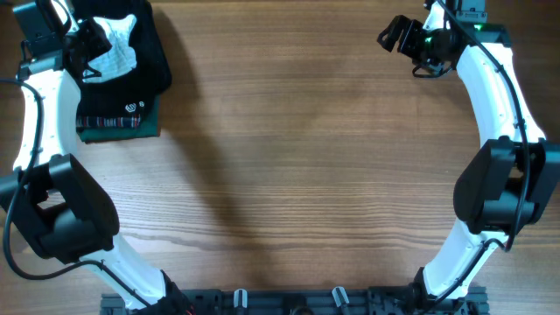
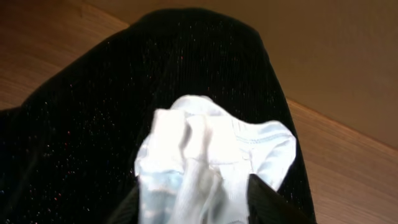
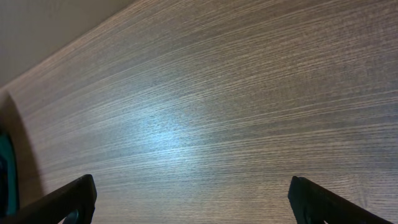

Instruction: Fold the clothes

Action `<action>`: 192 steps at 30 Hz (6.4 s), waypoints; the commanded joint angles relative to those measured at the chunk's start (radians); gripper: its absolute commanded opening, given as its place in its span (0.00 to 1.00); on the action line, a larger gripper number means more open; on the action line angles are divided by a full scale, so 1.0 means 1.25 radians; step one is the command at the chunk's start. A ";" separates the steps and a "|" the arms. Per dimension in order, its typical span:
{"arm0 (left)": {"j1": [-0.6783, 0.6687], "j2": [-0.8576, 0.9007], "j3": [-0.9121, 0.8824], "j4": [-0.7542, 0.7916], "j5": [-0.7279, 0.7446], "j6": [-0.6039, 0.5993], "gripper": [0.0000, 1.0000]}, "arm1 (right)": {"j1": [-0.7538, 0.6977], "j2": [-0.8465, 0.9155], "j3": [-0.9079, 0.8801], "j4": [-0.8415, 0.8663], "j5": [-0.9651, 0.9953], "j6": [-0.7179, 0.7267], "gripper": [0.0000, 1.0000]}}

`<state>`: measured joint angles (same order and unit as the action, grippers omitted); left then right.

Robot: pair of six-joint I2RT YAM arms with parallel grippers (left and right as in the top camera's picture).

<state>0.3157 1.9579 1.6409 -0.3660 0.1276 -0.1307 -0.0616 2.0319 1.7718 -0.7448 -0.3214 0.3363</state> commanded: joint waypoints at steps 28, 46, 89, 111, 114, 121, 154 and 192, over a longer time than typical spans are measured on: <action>-0.061 0.096 0.101 -0.127 -0.044 0.042 0.04 | 0.005 -0.007 0.002 -0.015 -0.013 0.004 0.99; -0.073 -0.008 0.103 -0.110 -0.041 0.042 0.04 | 0.005 -0.007 0.002 -0.002 -0.013 0.002 0.99; -0.176 -0.443 0.103 -0.418 0.390 -0.172 1.00 | -0.039 -0.007 0.002 0.044 0.472 0.004 1.00; -0.234 -0.567 0.072 -0.551 0.203 0.230 1.00 | -0.039 -0.007 0.002 0.044 0.472 0.004 1.00; -0.214 -0.626 -0.018 -0.471 0.193 0.204 1.00 | -0.039 -0.007 0.002 0.044 0.472 0.004 1.00; -0.190 -0.893 -0.471 -0.046 0.193 0.168 1.00 | -0.039 -0.007 0.002 0.044 0.472 0.003 1.00; -0.114 -1.564 -1.308 0.266 0.070 -0.049 1.00 | -0.029 -0.007 0.002 0.042 0.472 0.004 1.00; -0.113 -1.564 -1.308 0.244 0.043 -0.046 1.00 | -0.029 -0.007 0.002 0.042 0.472 0.004 1.00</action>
<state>0.1658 0.0147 0.0147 -0.0608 0.1978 -0.1783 -0.1009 2.0319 1.7718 -0.6937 0.2554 0.3363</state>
